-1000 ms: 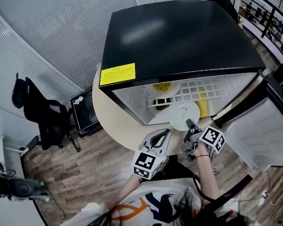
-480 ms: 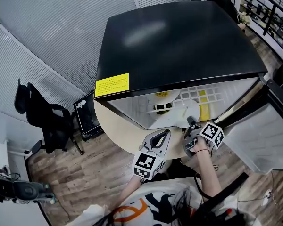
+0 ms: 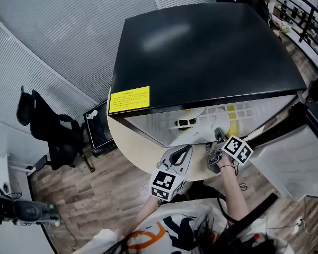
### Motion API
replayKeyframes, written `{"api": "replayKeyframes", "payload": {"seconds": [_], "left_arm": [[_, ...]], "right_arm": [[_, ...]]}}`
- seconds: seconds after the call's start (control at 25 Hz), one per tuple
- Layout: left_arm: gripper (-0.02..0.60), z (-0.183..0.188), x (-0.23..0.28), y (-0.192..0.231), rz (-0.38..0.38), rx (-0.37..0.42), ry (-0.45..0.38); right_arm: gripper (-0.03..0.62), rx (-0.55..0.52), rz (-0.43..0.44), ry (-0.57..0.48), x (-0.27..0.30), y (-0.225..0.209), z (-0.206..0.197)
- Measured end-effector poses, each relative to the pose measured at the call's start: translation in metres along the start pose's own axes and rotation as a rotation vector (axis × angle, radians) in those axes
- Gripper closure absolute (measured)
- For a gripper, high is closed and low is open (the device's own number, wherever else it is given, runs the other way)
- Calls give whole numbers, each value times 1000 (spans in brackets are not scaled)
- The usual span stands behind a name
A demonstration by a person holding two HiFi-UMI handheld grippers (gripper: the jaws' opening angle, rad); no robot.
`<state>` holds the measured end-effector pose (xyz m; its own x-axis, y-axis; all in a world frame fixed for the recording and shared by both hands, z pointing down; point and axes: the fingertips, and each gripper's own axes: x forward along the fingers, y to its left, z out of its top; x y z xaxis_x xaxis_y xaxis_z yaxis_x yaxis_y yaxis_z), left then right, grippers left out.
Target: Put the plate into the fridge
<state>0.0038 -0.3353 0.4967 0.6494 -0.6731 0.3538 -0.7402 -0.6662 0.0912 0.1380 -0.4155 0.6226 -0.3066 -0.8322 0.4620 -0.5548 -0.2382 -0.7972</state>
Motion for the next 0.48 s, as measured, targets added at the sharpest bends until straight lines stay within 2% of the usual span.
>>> {"api": "replayKeyframes", "payload": {"seconds": [0.2,0.48], "left_arm": [[568,0,3,-1,-8,3,2],[568,1,4,5,3,-6,0]], "right_arm": [[521,-182,-51,9,9,1,3],[498,-257,-40,26,19,5,7]]}}
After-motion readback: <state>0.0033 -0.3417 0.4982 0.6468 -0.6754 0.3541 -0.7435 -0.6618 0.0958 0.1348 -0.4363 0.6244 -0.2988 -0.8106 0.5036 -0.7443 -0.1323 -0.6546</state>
